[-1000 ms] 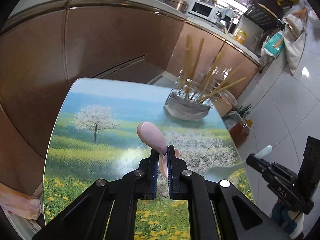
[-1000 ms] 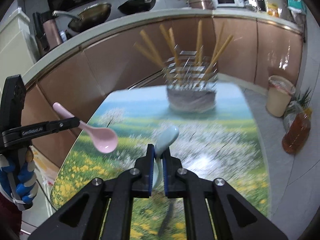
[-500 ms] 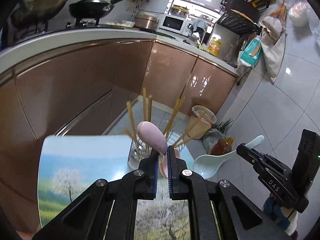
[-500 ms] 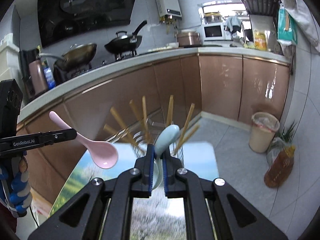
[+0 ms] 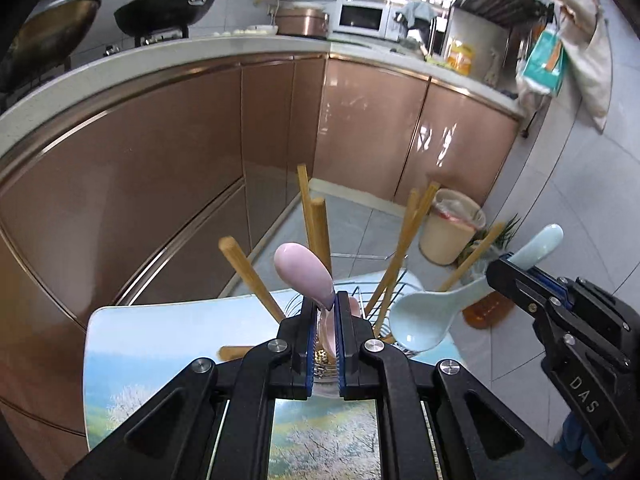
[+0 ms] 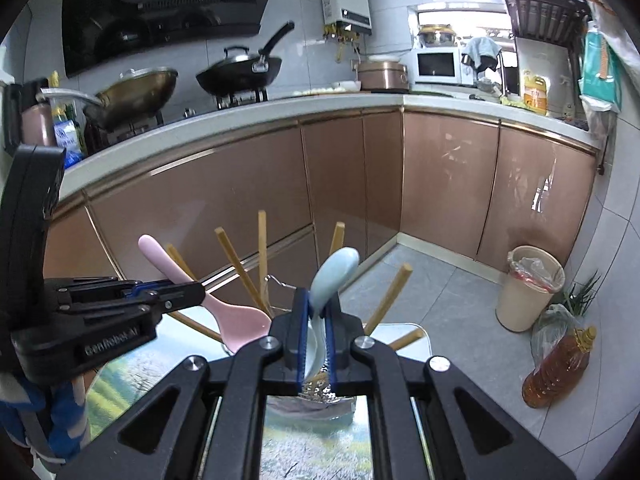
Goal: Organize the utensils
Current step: 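Lower both spoons into the holder among the chopsticks, then open the left tool to release the pink spoon while the right tool releases the blue spoon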
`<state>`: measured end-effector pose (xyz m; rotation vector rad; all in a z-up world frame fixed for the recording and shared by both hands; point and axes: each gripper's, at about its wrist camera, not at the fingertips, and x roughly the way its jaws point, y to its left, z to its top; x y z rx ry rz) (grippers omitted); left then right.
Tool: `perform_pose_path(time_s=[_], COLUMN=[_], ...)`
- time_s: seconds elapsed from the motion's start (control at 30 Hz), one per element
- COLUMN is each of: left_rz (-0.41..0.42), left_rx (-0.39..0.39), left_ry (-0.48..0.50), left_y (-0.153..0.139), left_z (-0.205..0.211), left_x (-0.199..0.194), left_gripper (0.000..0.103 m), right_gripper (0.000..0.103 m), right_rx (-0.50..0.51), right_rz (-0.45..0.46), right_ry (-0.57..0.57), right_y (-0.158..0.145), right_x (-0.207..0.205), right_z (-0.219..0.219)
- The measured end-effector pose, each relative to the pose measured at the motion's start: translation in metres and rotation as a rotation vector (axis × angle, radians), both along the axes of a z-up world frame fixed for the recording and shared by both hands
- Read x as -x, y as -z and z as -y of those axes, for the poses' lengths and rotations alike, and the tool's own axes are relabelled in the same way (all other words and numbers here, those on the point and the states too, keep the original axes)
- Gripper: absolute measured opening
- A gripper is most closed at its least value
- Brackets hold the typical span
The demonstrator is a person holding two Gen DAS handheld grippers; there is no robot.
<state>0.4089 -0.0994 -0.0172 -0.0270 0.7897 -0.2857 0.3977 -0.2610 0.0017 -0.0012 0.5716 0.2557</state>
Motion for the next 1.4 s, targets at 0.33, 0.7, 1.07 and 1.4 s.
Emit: perform_pose_path(time_s=[0.33,0.7,1.07,1.4], left_rz=[-0.041,-0.038,-0.002,0.074], left_rx=[-0.022,-0.050,-0.028,-0.021], left_ry=[-0.001,-0.019,-0.050,-0.067], left_y=[0.028,0.028,0.010,-0.014], left_z=[0.008,0.007,-0.004,-0.017], left_x=[-0.015,-0.008,0.006,0.037], left_gripper=[0.008,0.012,0.033,0.045], right_gripper=[0.007,0.009,0.017,0.024], right_rx=[0.038,0.045,0.022,-0.015], right_rz=[-0.067,-0.087,-0.063,-0.002], right_ry=[-0.018,-0.010,0.017,0.038], right_y=[0.044,0.049,0.031,0.005], right_x=[-0.024,-0.019,-0.001,0.034], right_z=[-0.014,-0.018,-0.008,-0.002])
